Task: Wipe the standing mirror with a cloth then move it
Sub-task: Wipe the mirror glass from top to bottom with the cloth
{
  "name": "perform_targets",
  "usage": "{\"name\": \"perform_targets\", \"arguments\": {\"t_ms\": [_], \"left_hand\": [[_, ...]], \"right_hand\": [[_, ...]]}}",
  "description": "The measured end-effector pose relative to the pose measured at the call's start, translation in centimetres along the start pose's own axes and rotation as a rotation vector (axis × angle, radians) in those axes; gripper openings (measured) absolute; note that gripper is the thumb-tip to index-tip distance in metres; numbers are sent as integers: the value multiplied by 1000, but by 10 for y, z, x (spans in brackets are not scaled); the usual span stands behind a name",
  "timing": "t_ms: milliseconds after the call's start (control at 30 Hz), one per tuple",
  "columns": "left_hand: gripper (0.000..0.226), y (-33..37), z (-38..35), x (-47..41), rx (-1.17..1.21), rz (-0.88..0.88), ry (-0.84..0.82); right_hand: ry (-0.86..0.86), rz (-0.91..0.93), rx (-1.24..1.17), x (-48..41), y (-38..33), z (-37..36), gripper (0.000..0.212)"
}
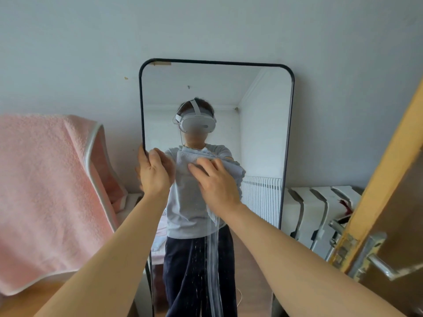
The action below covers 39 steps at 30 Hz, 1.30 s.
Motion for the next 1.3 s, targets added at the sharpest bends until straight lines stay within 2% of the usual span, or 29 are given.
{"name": "perform_targets", "arguments": {"t_ms": [233,367,500,600,733,833,1300], "left_hand": [[53,-10,2,-6,-55,8,37],[53,-10,3,-7,-53,7,53],[53,-9,2,-6,-56,2,52],[52,-7,3,-3,-54,9,48],[52,-6,3,-1,-53,14,31],[52,-4,3,-1,-55,1,19],[47,1,10,20,3,-18,-121]], "right_hand": [[66,-150,16,21,49,25,37],[166,-224,56,36,79,45,26],[235,-366,69,58,115,62,29],[281,-543,14,75,138,71,32],[338,-683,-18,76,136,68,33],[326,-647,-16,63,112,57,33],[186,-235,-150,-6,-13,-20,29]]}}
Point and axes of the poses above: each hand's wrist, its own x-axis away from the middle knuckle, its own z-axis out of the back of the hand, y = z × x, the point moved 9 cm from there along -x, towards the middle knuckle, and after that the axes turned 3 degrees about -x, right-handed, at the moved point
